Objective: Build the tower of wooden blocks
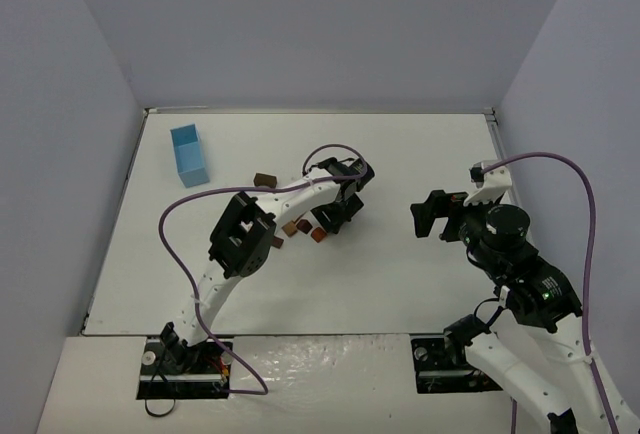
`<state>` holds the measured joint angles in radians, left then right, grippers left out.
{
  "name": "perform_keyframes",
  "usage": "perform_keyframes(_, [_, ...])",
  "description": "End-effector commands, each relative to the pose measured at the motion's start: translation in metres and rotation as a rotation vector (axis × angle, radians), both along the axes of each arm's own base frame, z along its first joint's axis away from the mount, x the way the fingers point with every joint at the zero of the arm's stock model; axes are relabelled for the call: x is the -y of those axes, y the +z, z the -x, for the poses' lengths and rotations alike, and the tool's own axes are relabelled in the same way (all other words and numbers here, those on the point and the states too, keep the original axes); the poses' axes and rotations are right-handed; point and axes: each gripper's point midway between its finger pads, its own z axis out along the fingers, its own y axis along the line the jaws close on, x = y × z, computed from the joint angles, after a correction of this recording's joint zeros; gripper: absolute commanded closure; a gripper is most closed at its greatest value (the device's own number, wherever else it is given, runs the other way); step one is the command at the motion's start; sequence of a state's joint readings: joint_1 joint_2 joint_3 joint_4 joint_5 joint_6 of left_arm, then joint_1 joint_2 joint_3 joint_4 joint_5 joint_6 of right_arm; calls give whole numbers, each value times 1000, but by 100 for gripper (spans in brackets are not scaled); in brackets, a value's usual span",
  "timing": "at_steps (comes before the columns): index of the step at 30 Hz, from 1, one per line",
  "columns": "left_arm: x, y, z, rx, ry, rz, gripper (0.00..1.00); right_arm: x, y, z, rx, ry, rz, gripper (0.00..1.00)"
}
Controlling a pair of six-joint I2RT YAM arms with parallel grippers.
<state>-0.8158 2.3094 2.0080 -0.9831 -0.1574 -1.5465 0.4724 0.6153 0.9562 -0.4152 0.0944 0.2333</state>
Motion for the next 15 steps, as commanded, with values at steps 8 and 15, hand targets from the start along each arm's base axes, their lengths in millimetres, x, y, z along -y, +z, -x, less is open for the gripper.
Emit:
perform_keyframes(8, [-14,85,-7,157,-360,-39,85,-7,12,-11,49,5,-1,0])
perform_keyframes(15, [-68,136,-8,252,-591,-157,89,-3,10,-13,49,-10,25,0])
